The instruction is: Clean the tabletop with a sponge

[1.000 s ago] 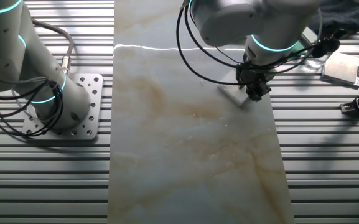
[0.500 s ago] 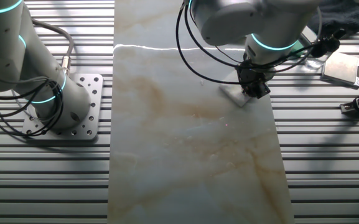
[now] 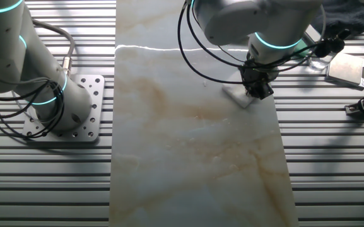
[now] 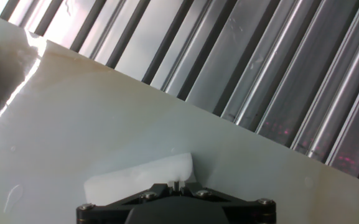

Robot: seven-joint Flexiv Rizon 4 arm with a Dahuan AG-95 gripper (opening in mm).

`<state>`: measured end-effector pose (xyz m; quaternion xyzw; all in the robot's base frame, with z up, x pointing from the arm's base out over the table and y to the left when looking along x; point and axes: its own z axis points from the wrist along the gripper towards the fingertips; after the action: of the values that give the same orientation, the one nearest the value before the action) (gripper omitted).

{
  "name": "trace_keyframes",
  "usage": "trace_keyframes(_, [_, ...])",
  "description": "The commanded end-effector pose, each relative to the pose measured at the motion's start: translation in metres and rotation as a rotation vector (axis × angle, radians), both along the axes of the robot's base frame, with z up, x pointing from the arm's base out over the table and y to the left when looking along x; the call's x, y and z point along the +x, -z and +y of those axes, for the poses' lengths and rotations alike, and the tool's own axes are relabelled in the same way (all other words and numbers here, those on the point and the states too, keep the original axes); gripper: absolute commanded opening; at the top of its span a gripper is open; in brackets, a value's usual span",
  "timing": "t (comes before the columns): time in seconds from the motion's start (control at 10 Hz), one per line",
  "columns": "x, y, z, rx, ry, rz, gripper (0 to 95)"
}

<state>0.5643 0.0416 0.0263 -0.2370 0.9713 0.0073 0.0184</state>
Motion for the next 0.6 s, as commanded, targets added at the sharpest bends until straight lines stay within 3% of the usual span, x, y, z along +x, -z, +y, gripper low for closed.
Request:
trace_keyframes(0.1, [-0.003, 0.000, 0.004, 0.001, 0.034, 0.000, 0.0])
trace_keyframes(0.6, [-0.023, 0.003, 0.005, 0.017, 0.146, 0.010, 0.0])
